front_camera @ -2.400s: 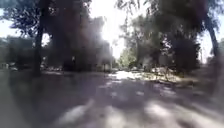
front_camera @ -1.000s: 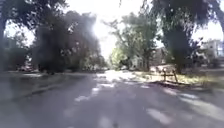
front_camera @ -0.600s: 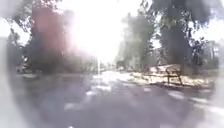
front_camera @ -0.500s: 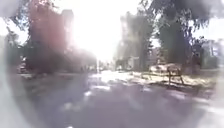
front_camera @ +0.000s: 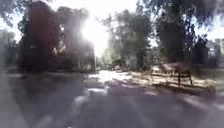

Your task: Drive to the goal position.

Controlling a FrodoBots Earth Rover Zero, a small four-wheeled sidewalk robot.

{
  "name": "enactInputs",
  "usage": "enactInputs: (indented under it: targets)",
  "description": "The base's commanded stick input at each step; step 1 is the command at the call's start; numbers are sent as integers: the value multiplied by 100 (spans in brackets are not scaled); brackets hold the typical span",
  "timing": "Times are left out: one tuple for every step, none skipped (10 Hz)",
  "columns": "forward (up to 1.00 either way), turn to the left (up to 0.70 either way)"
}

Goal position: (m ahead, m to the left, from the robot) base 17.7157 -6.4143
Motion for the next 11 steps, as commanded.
enactInputs:
  targets:
    - [100, 40]
    - [100, 40]
    - [100, 8]
    - [100, 0]
    - [100, 0]
    - [100, 0]
    - [100, 0]
    - [100, 0]
    - [100, 40]
    - [100, 40]
    - [100, 40]
